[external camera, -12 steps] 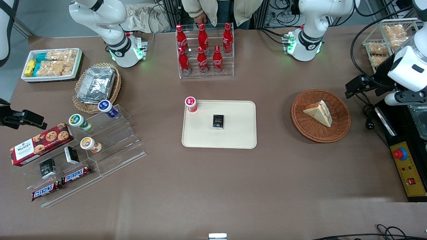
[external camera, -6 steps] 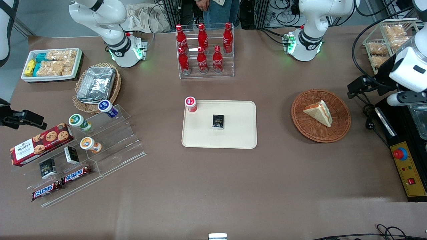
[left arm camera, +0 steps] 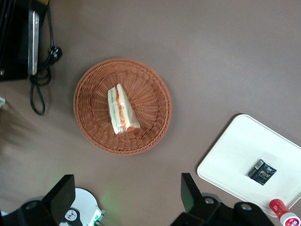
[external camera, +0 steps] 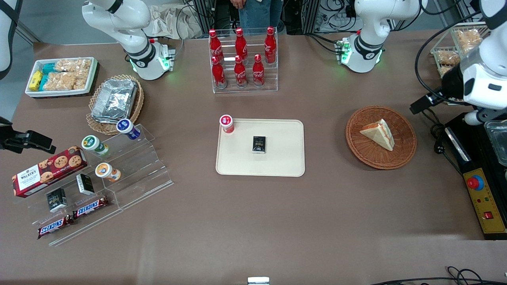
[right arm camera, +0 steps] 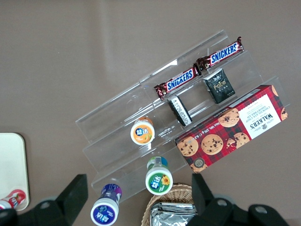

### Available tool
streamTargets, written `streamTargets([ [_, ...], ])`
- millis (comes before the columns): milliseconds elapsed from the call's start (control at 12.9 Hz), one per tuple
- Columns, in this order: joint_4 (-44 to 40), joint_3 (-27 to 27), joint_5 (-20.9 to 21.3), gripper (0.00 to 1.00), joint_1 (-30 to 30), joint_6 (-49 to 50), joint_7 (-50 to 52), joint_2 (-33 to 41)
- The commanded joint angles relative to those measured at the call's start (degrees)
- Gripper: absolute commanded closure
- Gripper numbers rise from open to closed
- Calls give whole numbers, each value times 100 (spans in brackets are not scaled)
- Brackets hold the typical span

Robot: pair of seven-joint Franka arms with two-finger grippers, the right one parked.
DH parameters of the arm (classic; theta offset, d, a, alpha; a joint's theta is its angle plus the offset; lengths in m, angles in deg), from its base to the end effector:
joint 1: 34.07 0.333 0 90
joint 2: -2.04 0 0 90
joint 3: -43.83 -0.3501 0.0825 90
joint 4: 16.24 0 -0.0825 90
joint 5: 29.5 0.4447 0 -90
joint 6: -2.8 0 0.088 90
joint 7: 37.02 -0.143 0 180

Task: Place sandwich from basket to tray
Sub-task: 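Move the left gripper over the wrapped sandwich in the wicker basket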

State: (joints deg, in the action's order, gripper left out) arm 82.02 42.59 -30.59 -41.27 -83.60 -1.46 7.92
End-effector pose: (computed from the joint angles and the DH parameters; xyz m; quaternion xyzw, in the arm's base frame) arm 0.5633 -0.0611 0.6023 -0.9655 -0.2549 0.0525 0.0086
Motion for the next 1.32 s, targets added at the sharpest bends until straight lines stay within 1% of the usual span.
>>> streamTargets([
  [0, 1849, 62, 100, 0, 17, -797, 870, 1324],
  [78, 2325, 114, 204, 0, 17, -1078, 1187, 1676],
  [156, 2643, 158, 214, 0, 17, -1203, 1573, 1854],
  [311, 2743, 168, 223, 0, 17, -1213, 1945, 1838],
  [622, 2795, 159, 275, 0, 26, -1248, 1963, 1742],
  [856, 3041, 133, 398, 0, 35, -1650, 2121, 1365],
  [1089, 3366, 115, 504, 0, 35, -2380, 2463, 654],
  [1244, 3585, 115, 557, 0, 35, -2854, 2517, 258],
])
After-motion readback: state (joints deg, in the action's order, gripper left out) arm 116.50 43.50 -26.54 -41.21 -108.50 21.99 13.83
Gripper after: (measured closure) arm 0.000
